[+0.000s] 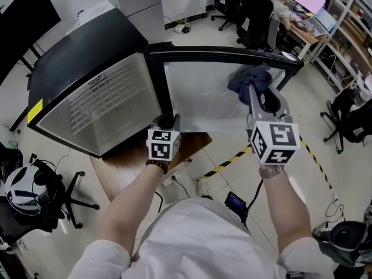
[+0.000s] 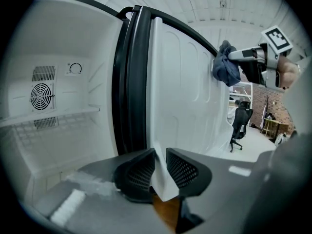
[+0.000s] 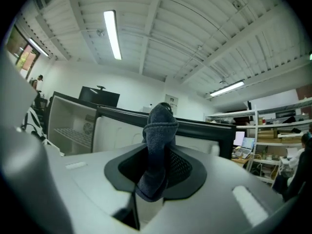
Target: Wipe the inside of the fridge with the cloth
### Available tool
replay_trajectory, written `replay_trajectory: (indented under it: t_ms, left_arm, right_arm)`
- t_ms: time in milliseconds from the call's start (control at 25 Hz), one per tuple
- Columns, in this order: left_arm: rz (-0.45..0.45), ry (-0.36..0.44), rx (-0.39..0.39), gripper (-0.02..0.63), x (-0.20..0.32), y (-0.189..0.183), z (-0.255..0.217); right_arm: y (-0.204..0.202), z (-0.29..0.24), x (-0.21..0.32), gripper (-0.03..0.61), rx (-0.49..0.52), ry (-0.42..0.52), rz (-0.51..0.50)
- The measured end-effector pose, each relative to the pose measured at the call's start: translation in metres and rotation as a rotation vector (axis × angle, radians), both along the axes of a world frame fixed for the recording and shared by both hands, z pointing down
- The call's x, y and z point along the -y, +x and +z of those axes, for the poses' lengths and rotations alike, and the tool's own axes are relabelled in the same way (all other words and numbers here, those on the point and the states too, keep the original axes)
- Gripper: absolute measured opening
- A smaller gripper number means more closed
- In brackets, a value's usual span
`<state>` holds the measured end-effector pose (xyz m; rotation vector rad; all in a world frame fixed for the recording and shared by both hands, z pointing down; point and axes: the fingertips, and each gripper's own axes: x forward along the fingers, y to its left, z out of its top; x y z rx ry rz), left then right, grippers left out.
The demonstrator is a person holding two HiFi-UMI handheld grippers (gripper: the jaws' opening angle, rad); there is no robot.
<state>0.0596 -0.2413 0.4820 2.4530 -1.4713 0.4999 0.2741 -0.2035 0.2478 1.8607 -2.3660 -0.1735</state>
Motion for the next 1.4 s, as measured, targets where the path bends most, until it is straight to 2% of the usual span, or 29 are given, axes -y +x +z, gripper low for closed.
replay_trajectory:
  t_ms: [320,560,880,1160,1400]
  left_arm:
    - [0.048,0.003,0.0,0.08,-0.016,0.003,0.004]
    - [0.057,0.006,-0.006,0.08,-0.036,-0.013,0.005]
    - [0.022,-0.001,-0.011,0.08,-0.053,-0.042,0.008]
    - [0.002,-0.001,-0.01,0.08,-0.058,-0.06,0.009]
    - [0.007,0.003,-0.008,0.08,-0.061,-0.057,0.007]
  right_arm:
    - [-0.159,0.035,-0.006,0.094,-0.039,-0.065,-0.299]
    - [-0.219,0.057,0.002,0.094,-0.078,-0.114,-0.383]
    - [-0.242,0.084,0.019,0.094,-0.13,-0.15,-0.351]
    - [-0.228,0.09,0.025,0.094,-0.157,-0.126,-0.294]
    - [-0.212,0.092,0.021,0.094,-0.161,-0.117,-0.271]
